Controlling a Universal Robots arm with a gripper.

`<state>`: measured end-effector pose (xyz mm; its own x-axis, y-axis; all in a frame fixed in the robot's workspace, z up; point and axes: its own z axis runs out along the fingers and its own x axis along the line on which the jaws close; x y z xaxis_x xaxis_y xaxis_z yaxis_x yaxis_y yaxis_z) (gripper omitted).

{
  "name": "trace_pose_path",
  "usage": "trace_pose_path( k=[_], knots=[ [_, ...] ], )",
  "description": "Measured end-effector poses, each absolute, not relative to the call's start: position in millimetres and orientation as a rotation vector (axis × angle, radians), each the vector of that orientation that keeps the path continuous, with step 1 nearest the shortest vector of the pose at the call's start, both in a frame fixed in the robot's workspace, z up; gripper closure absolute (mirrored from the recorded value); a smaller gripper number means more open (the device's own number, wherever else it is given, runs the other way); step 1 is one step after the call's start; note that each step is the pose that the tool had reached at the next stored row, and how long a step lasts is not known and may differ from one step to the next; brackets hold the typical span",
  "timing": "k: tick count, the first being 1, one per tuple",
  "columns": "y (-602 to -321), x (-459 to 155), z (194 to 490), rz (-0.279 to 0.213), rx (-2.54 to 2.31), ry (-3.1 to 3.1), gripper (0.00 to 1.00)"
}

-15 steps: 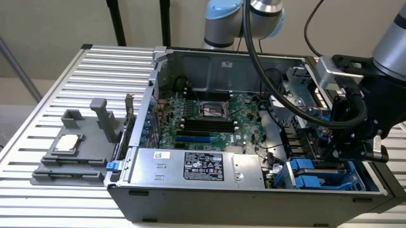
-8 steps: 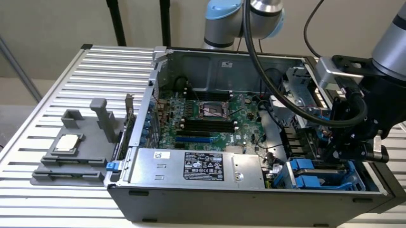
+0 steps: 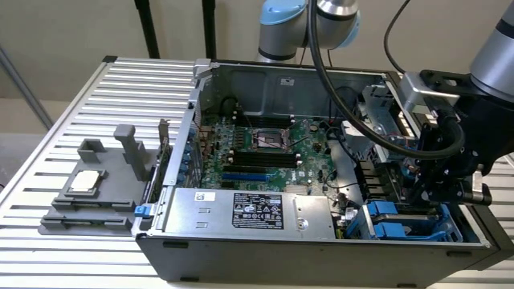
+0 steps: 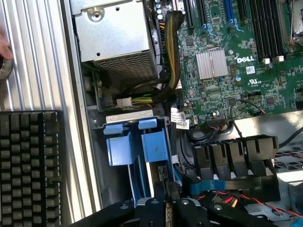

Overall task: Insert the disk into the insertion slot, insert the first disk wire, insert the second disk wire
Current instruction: 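Insert the first disk wire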

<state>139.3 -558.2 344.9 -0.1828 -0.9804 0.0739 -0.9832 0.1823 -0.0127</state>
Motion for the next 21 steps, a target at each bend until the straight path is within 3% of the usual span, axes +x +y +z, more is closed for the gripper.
trace_pose_path(
  k=[21],
  knots=[
    [-554.3, 140.4, 341.5, 0.1, 1.97, -2.37, 0.84]
  ],
)
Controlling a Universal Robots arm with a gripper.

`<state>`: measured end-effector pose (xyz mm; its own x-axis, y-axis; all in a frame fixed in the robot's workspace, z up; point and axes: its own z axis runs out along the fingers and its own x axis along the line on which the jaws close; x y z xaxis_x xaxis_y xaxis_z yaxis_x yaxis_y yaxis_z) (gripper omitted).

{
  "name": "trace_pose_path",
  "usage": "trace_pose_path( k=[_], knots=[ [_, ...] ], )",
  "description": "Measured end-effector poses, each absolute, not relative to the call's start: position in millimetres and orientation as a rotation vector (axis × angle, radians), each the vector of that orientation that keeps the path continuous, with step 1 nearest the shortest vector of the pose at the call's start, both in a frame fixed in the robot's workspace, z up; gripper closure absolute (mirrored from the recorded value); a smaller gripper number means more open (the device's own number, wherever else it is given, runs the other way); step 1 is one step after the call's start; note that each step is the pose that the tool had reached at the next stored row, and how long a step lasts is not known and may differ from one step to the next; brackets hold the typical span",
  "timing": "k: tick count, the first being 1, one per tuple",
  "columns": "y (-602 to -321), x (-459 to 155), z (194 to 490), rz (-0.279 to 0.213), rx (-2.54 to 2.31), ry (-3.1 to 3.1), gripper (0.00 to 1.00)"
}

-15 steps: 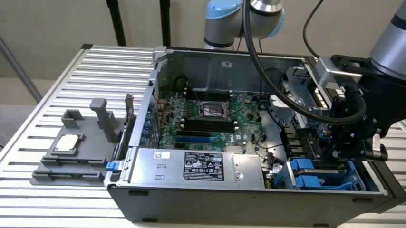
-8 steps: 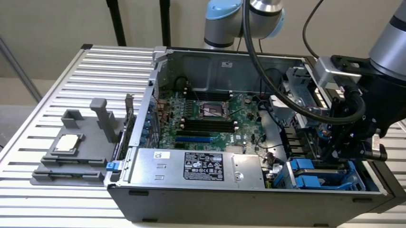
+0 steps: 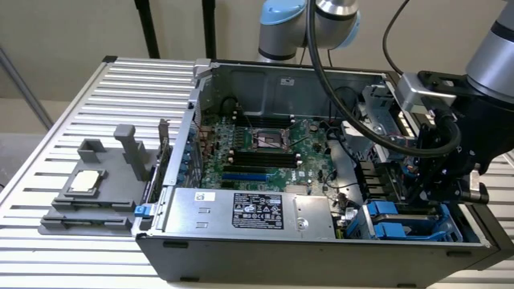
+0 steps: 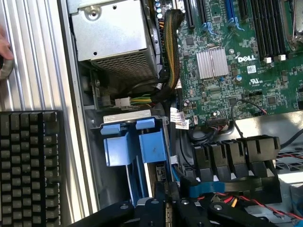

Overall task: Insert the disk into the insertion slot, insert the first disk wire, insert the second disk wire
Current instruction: 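Insert the first disk wire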

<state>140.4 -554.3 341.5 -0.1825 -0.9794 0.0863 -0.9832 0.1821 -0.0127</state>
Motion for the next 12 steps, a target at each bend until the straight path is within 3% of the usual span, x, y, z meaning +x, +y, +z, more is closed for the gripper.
trace_pose_path(
  k=[12],
  knots=[
    [-552.8, 143.8, 337.9, 0.106, 1.965, -2.363, 0.84]
  ],
)
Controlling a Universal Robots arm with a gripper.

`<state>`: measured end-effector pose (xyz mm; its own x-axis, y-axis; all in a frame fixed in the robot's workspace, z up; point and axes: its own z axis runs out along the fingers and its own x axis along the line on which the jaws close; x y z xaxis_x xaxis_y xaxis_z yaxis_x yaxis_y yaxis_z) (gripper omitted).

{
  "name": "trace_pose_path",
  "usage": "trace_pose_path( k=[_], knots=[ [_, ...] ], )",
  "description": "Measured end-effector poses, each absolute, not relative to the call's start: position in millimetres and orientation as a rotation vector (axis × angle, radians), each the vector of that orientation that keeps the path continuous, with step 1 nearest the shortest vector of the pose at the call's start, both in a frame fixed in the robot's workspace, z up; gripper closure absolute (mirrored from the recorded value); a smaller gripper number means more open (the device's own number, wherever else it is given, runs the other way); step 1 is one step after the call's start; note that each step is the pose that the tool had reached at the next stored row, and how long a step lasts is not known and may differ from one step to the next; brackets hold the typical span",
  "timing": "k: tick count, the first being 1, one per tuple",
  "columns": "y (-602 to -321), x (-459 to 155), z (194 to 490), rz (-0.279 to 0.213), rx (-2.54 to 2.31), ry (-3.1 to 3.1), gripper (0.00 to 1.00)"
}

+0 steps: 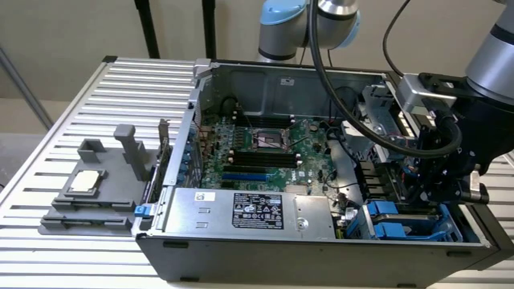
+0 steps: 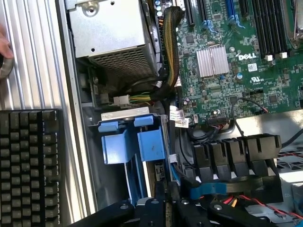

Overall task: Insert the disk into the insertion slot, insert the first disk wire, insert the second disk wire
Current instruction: 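Insert the first disk wire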

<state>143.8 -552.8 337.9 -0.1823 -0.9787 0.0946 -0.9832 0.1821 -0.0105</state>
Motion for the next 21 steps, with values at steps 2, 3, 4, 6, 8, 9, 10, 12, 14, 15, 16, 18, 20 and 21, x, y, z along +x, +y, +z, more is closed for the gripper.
trace_pose_path(
  k=[2, 3, 4, 6, 8, 9, 10, 12, 14, 15, 16, 18, 20, 21],
  knots=[
    [-553, 144, 338, 0.108, 1.964, -2.362, 0.84],
    [-553, 144, 338, 0.108, 1.964, -2.362, 0.84],
    [-553, 144, 337, 0.108, 1.964, -2.362, 0.84],
    [-553, 144, 337, 0.109, 1.964, -2.362, 0.84],
    [-553, 144, 338, 0.108, 1.964, -2.362, 0.84],
    [-553, 144, 338, 0.107, 1.964, -2.362, 0.84],
    [-553, 144, 340, 0.107, 1.964, -2.362, 0.83],
    [-553, 144, 343, 0.107, 1.963, -2.361, 0.76],
    [-553, 144, 346, 0.107, 1.963, -2.361, 0.76],
    [-554, 144, 347, 0.107, 1.963, -2.361, 0.76],
    [-555, 143, 348, 0.107, 1.963, -2.361, 0.76],
    [-558, 140, 348, 0.107, 1.963, -2.361, 0.76],
    [-561, 136, 348, 0.107, 1.963, -2.361, 0.76],
    [-561, 136, 348, 0.107, 1.964, -2.361, 0.76]
  ],
)
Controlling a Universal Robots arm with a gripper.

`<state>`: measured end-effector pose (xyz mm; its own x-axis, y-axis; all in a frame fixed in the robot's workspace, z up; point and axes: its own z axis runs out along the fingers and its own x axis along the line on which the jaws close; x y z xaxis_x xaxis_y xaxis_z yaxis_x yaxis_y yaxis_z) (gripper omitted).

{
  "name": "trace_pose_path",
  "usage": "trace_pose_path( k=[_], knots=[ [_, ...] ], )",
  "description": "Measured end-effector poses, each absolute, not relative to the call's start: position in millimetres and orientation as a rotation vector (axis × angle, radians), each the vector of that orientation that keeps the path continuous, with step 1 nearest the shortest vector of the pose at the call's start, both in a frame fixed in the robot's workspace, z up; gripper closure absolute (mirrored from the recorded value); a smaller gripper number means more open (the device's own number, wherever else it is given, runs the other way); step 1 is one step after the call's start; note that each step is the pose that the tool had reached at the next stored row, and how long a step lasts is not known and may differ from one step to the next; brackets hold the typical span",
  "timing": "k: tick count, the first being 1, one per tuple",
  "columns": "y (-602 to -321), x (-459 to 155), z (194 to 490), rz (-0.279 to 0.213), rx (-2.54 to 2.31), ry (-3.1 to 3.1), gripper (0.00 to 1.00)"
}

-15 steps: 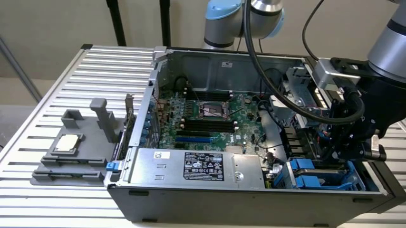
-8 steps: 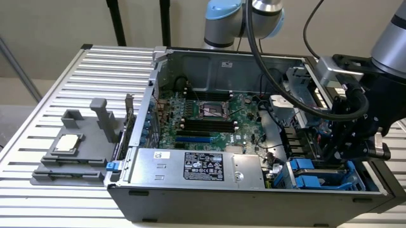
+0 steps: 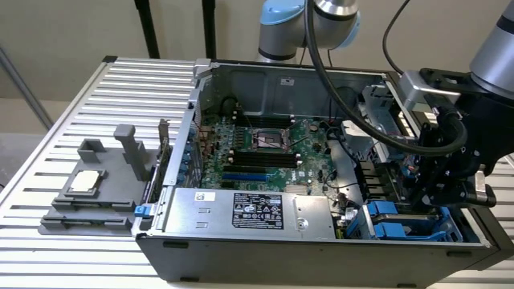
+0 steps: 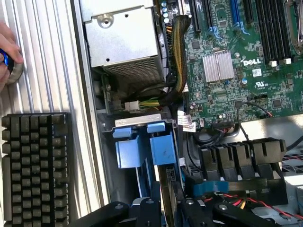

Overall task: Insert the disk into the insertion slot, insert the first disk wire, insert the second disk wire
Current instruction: 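Insert the first disk wire, then insert the second disk wire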

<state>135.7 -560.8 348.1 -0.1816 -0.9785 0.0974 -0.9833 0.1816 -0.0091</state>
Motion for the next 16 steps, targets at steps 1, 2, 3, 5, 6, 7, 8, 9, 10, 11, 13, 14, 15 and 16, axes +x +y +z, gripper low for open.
trace_pose_path(
  k=[1, 2, 3, 5, 6, 7, 8, 9, 10, 11, 13, 14, 15, 16],
  knots=[
    [-560.8, 135.7, 348.1, 0.107, 1.964, -2.361, 0.76],
    [-560.8, 135.7, 348.1, 0.107, 1.964, -2.361, 0.76],
    [-560.9, 135.6, 348.1, 0.107, 1.964, -2.361, 0.76],
    [-560.9, 135.6, 348.1, 0.107, 1.964, -2.361, 0.76],
    [-560.9, 135.7, 348.1, 0.107, 1.964, -2.361, 0.76],
    [-560.9, 135.7, 348.1, 0.107, 1.964, -2.361, 0.76],
    [-560.9, 135.7, 348.1, 0.107, 1.964, -2.361, 0.76],
    [-560.9, 135.7, 348.1, 0.107, 1.964, -2.361, 0.76],
    [-560.9, 135.6, 348.1, 0.107, 1.964, -2.361, 0.76],
    [-560.9, 135.7, 348.1, 0.107, 1.964, -2.361, 0.76],
    [-560.9, 135.6, 348.1, 0.107, 1.964, -2.361, 0.76],
    [-561.2, 135.5, 348.7, 0.105, 1.964, -2.361, 0.76],
    [-561.6, 135.2, 350.6, 0.101, 1.966, -2.363, 0.76],
    [-562.0, 135.0, 353.2, 0.098, 1.967, -2.364, 0.76]
  ],
)
